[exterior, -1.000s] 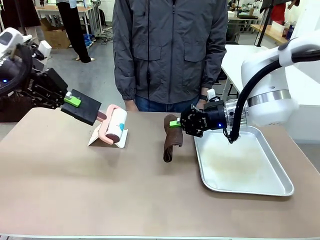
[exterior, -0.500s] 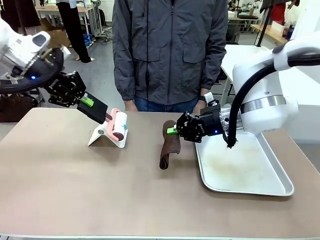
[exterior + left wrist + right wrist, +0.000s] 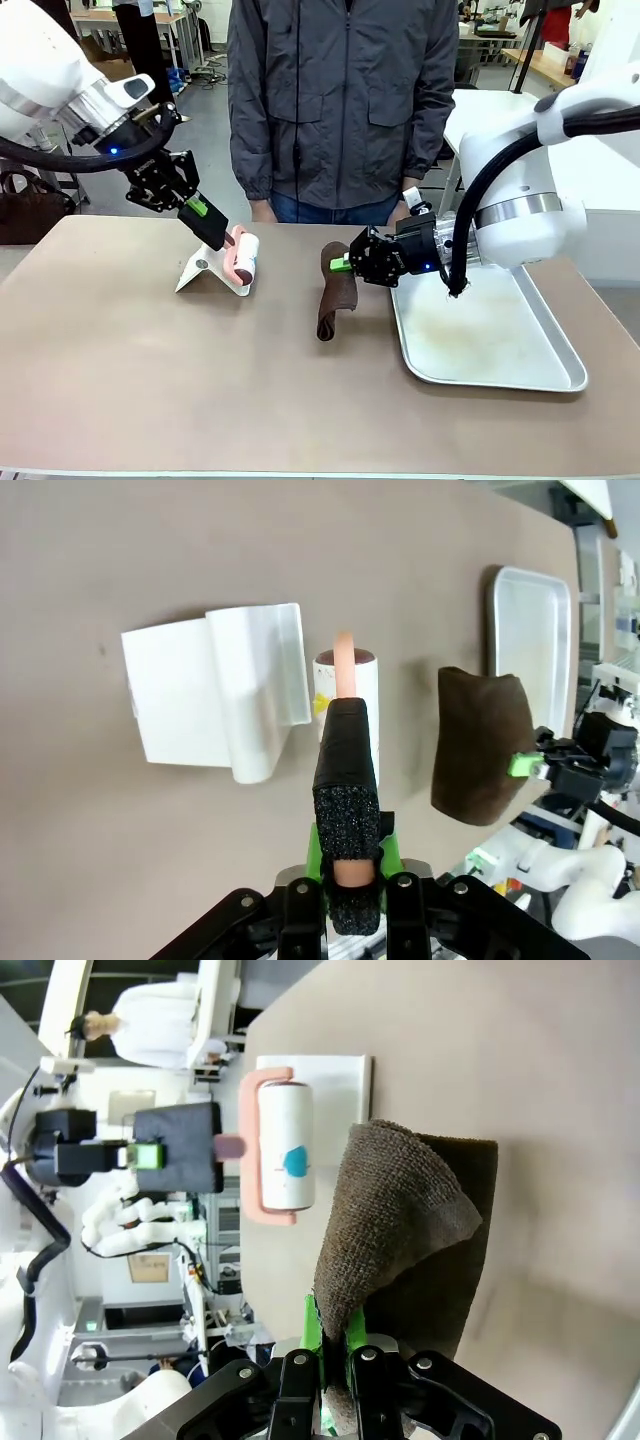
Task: Clean the surface of the table.
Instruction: Return the Lint Roller and towel to their original positions.
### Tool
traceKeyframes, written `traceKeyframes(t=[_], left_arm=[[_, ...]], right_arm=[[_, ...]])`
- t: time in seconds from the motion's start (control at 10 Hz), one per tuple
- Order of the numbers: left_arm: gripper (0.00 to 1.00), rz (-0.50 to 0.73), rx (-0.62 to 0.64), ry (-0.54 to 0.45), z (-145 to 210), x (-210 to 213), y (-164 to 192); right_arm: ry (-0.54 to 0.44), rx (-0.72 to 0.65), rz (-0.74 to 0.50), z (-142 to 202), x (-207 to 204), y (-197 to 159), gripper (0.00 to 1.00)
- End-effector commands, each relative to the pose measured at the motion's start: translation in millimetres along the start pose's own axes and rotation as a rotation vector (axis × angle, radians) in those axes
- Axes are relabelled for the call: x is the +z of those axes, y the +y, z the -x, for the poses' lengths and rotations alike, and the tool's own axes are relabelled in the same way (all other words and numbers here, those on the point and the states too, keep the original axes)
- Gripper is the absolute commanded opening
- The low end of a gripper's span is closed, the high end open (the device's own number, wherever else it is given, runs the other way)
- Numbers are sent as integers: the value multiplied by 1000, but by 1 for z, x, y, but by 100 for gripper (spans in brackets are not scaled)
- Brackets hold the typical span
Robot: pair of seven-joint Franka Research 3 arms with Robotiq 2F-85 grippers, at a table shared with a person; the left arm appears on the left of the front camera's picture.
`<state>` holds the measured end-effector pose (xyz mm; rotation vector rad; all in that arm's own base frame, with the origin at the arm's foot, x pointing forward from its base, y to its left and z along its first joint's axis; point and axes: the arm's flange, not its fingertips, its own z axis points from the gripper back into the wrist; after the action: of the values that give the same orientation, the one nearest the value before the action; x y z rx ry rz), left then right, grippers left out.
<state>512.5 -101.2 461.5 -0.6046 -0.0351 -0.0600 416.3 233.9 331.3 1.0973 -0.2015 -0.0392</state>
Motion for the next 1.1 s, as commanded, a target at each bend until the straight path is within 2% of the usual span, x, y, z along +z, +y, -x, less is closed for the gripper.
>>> traceKeyframes(t=[0.0,0.7,1.0], left_arm=[[22,-35,-42,53,-17,-4,-5],[22,-85,-19,-10,-33,-29,10],[22,-92,-4,2,-32,-35,13]], right_arm=[[-1,9,-96,2,-5,2,10],[26,-6,-113,-2,-4,-2,10],[11,1,-111,-5,-5,-6,10]])
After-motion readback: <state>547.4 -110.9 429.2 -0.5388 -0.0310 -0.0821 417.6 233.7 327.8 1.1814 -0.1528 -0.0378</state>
